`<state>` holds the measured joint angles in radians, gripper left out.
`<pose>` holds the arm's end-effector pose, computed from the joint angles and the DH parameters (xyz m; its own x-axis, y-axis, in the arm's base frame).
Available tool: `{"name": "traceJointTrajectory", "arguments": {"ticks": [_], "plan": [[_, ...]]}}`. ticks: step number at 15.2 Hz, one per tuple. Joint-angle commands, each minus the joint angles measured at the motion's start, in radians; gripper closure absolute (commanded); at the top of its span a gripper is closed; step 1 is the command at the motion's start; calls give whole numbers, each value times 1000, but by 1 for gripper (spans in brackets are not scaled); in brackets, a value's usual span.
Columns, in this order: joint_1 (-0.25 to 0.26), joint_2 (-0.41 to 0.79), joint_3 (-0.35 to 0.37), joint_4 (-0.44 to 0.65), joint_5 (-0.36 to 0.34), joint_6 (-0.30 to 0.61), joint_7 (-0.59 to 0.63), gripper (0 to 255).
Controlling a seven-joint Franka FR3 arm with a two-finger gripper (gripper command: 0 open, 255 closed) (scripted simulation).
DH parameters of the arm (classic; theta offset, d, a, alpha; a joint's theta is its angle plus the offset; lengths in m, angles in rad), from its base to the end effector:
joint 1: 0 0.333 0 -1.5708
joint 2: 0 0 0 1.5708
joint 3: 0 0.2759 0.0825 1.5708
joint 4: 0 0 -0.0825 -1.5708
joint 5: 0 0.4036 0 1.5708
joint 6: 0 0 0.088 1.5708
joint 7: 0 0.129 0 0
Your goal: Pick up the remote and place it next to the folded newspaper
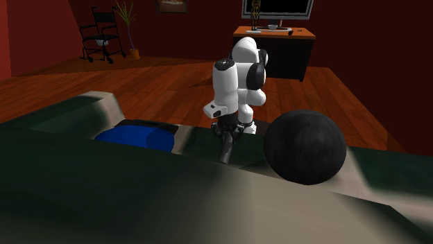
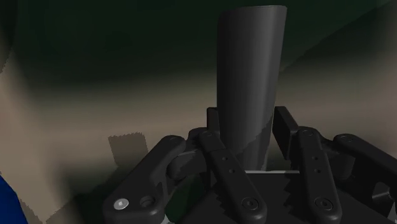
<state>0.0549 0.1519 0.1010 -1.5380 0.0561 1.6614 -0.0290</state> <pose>0.6100 0.0995 0.4965 0.9837 0.1780 -0.0259 0.1758 -0.9818 -0.0717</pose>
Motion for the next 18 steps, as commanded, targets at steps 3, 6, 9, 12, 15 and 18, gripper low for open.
{"name": "traceJointTrajectory", "arguments": {"ticks": [3,6,9,12,15,18], "plan": [[-53,8,-38,14,3,-11,-90,255],[-92,23,-65,35,4,-22,-156,255],[-131,47,-92,69,6,-36,-222,255],[-171,80,-117,116,8,-54,-286,255],[-212,124,-141,179,12,-77,-348,255],[-229,140,-150,174,14,-58,-375,255]]}}
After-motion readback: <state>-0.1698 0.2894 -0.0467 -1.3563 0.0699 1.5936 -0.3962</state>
